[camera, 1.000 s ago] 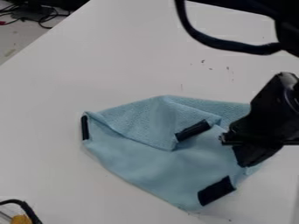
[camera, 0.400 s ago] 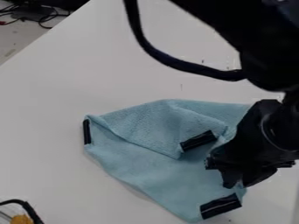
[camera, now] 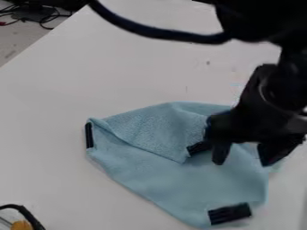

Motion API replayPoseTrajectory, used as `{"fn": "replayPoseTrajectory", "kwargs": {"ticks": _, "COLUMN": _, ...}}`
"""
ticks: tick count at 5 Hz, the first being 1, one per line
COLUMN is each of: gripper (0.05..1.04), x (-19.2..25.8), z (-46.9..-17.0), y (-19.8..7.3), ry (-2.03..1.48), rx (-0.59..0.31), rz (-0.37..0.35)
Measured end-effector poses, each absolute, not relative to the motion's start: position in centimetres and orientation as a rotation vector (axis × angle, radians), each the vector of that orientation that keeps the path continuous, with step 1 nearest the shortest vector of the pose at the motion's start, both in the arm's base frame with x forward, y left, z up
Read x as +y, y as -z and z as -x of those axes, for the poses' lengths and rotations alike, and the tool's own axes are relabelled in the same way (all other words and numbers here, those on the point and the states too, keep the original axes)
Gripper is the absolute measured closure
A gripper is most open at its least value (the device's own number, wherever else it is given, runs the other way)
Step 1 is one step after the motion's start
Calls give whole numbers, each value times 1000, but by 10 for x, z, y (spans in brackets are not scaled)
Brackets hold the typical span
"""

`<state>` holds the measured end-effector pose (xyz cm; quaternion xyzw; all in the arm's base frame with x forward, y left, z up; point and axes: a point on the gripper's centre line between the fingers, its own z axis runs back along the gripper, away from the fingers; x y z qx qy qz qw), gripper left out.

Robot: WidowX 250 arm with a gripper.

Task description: Unfold the cloth from top to bottom

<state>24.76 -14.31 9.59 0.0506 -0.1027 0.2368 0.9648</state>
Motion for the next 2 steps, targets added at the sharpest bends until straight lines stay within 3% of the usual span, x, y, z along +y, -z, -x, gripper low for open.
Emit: {"fn": "replayPoseTrajectory", "kwargs": {"ticks": 2, "gripper": 83, "x": -126, "z": -264, "y": -129, "ry": -350, "rx": -226, "rz": -30}}
